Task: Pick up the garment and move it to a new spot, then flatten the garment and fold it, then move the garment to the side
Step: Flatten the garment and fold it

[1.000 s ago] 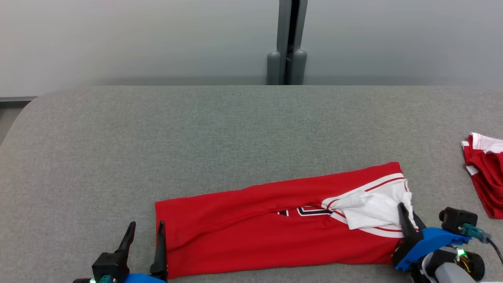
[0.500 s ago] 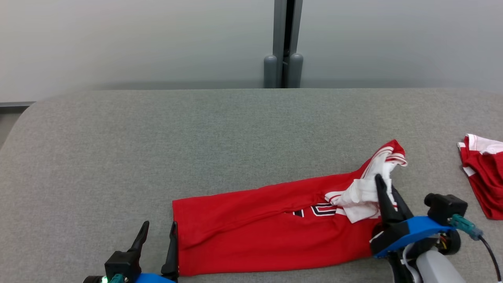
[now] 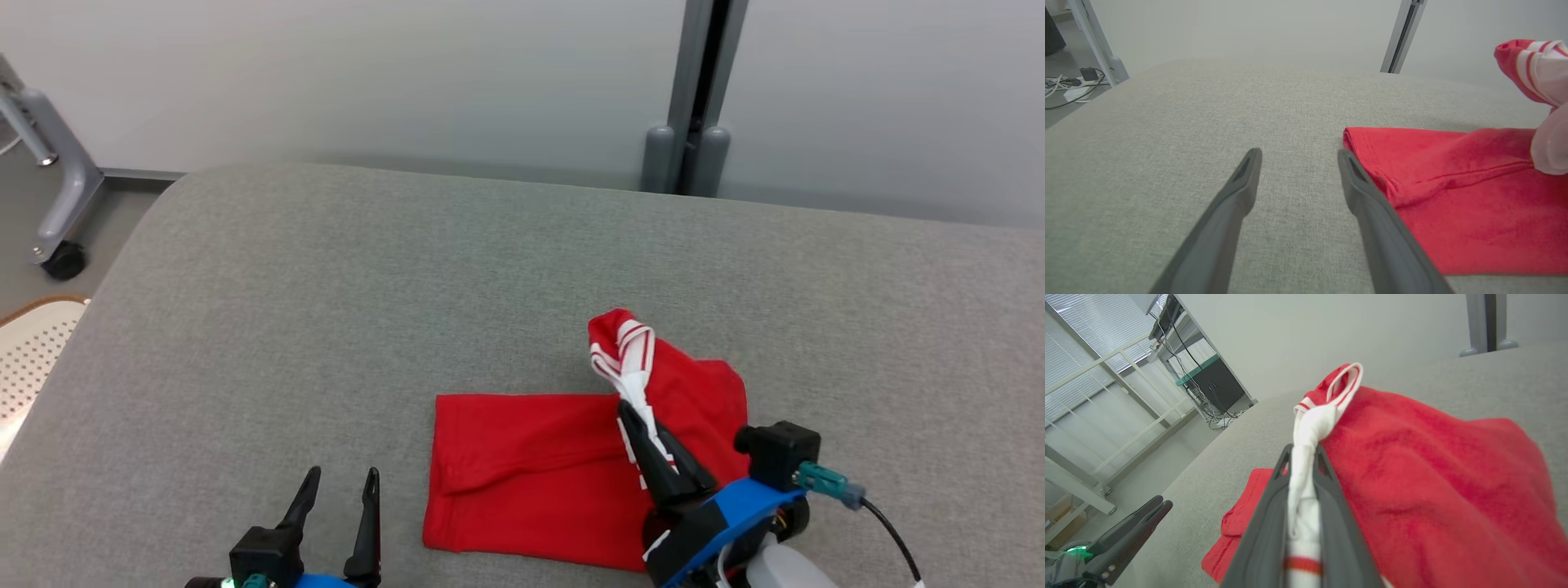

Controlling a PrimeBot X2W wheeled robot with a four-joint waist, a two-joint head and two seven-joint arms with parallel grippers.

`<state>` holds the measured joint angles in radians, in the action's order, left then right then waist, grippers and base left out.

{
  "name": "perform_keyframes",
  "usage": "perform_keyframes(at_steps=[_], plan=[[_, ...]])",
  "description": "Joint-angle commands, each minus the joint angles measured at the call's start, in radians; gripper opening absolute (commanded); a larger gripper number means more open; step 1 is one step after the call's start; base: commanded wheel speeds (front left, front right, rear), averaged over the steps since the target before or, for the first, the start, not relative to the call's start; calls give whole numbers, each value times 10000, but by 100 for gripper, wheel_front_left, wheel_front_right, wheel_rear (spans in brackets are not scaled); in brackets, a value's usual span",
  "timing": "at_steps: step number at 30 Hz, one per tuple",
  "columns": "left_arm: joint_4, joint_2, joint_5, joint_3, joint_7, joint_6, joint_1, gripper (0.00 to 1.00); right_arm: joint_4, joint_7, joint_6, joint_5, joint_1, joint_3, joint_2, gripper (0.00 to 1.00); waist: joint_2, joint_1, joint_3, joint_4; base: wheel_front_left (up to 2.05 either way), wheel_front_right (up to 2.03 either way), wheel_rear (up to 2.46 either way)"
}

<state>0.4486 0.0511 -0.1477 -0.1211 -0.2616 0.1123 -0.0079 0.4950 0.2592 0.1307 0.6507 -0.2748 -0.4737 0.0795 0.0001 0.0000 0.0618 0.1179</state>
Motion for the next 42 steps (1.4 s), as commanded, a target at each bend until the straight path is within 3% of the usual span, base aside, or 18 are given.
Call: perform_keyframes(at_steps=[1, 9, 17, 18, 19, 20, 26, 42], plan=[[4, -7, 101, -48, -41, 51, -20, 100, 196, 11, 0, 156, -296, -348, -91, 0, -1, 0, 115, 297, 0, 0, 0], [103, -7, 144, -65, -43, 100, -115, 100, 1309, 31, 0, 822, -1153, -1757, -279, 0, -1, 0, 205, 831, 0, 0, 0], [180, -6, 161, -28, -43, 111, -158, 100, 1307, 57, 0, 2141, -1803, -3200, -280, 0, -1, 0, 256, 862, 0, 0, 0], [200, -6, 166, -21, -43, 114, -171, 100, 1331, 59, 0, 2277, -1874, -3273, -279, 36, -1, 0, 248, 845, 0, 0, 0], [244, -6, 174, -17, -41, 115, -184, 100, 1383, 61, 0, 2384, -1940, -3336, -277, 97, -1, 0, 239, 827, 0, 0, 0], [275, -7, 170, -10, -43, 111, -194, 100, 1420, 60, 0, 2473, -1980, -3412, -278, 100, -1, 0, 230, 804, 0, 0, 0], [361, -4, 168, 106, -41, 56, -248, 100, 1270, 64, 0, 1944, -2152, -3042, -277, 100, -1, 0, 158, 599, 0, 0, 0], [-122, -9, 308, 724, -43, -23, -106, 100, 1130, 58, 0, -2895, -185, 1822, -281, 100, -1, 0, -191, -492, 0, 0, 0]])
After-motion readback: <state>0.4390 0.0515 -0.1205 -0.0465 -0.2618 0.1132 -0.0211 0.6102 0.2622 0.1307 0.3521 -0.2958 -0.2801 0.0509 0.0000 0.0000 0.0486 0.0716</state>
